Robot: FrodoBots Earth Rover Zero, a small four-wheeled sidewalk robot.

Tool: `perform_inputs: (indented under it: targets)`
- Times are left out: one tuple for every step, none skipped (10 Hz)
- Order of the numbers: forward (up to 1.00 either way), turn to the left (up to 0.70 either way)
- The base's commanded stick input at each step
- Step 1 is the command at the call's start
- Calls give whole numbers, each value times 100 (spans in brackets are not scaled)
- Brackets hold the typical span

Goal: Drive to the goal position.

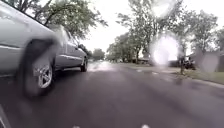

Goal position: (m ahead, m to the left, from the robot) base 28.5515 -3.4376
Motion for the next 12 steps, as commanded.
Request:
perform_inputs:
  targets:
    - [70, 7]
    - [70, 35]
    - [70, 35]
    - [70, 35]
    - [70, 28]
    - [70, 0]
    - [70, 0]
    - [70, 0]
    - [70, 0]
    - [70, 0]
    - [70, 0]
    - [70, 0]
